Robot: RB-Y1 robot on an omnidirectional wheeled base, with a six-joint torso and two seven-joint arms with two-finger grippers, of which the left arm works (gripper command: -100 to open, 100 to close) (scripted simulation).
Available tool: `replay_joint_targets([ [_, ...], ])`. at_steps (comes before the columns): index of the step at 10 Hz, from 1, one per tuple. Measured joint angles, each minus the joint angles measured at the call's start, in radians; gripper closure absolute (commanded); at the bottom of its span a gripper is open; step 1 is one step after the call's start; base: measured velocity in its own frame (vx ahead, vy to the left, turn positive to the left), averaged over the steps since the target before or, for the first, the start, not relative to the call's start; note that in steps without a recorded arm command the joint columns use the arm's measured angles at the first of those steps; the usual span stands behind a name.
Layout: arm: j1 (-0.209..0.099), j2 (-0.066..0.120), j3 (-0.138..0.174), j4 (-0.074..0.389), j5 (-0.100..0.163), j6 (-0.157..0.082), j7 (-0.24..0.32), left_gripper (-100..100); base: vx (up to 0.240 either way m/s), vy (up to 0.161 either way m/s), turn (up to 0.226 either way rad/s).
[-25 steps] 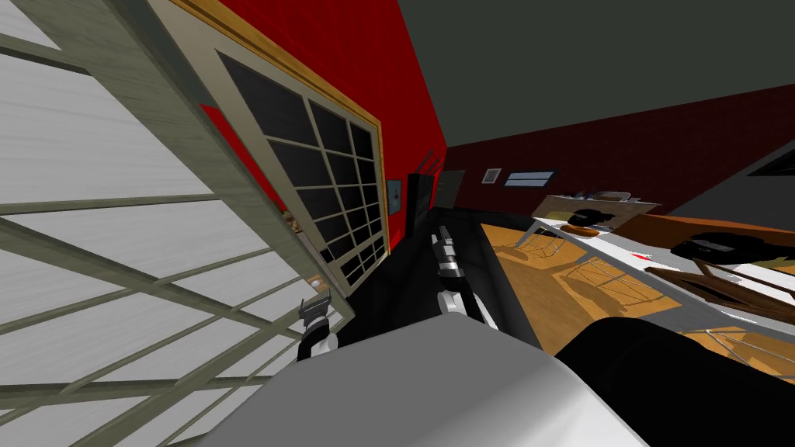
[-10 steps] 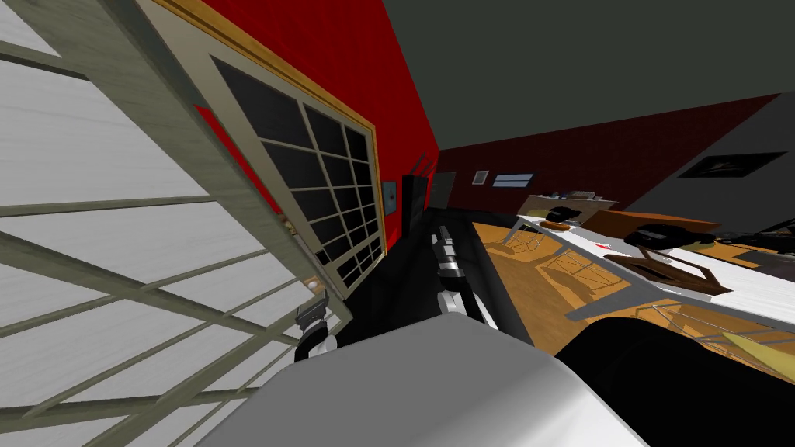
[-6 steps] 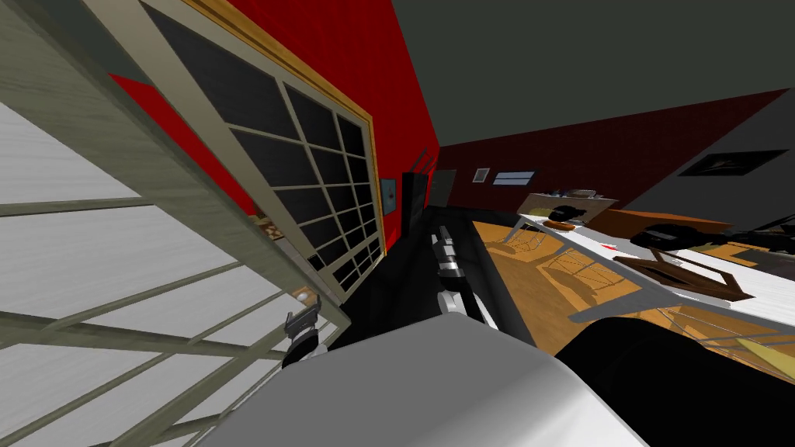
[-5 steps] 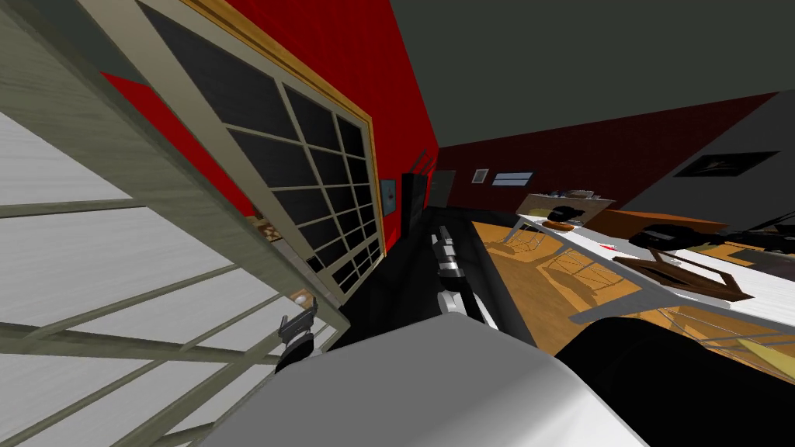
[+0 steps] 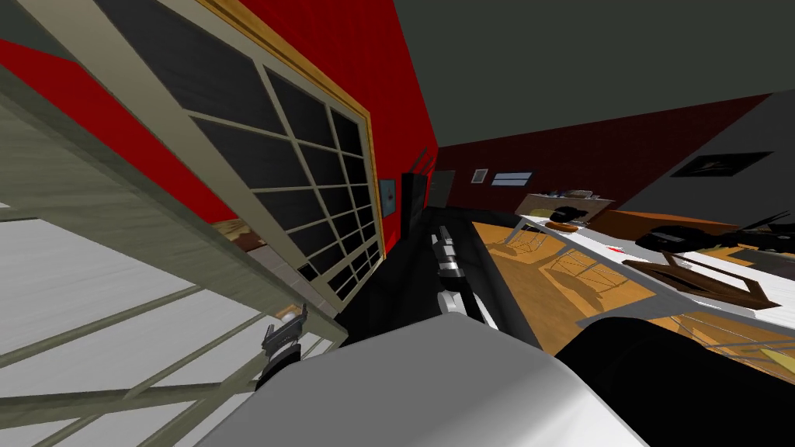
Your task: Pull the door open
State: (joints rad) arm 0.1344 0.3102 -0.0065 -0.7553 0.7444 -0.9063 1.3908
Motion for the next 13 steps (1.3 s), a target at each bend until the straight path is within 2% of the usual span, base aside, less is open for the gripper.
replay_joint_targets([
  [6, -0.002, -0.003, -0.002, 0.005, -0.001, 0.001, -0.003, 100, -0.038, 0.0, -0.013],
  [7, -0.006, 0.004, -0.01, 0.003, -0.006, -0.001, 0.004, 100, -0.217, 0.029, -0.093],
  [8, 0.002, 0.006, -0.019, -0.018, -0.01, 0.005, 0.007, 100, -0.235, 0.015, -0.093],
  [11, -0.001, 0.021, -0.069, -0.006, -0.036, -0.005, 0.05, 100, -0.219, -0.033, -0.061],
  [13, 0.019, 0.026, -0.093, -0.032, -0.047, 0.003, 0.064, 100, -0.248, -0.029, -0.061],
])
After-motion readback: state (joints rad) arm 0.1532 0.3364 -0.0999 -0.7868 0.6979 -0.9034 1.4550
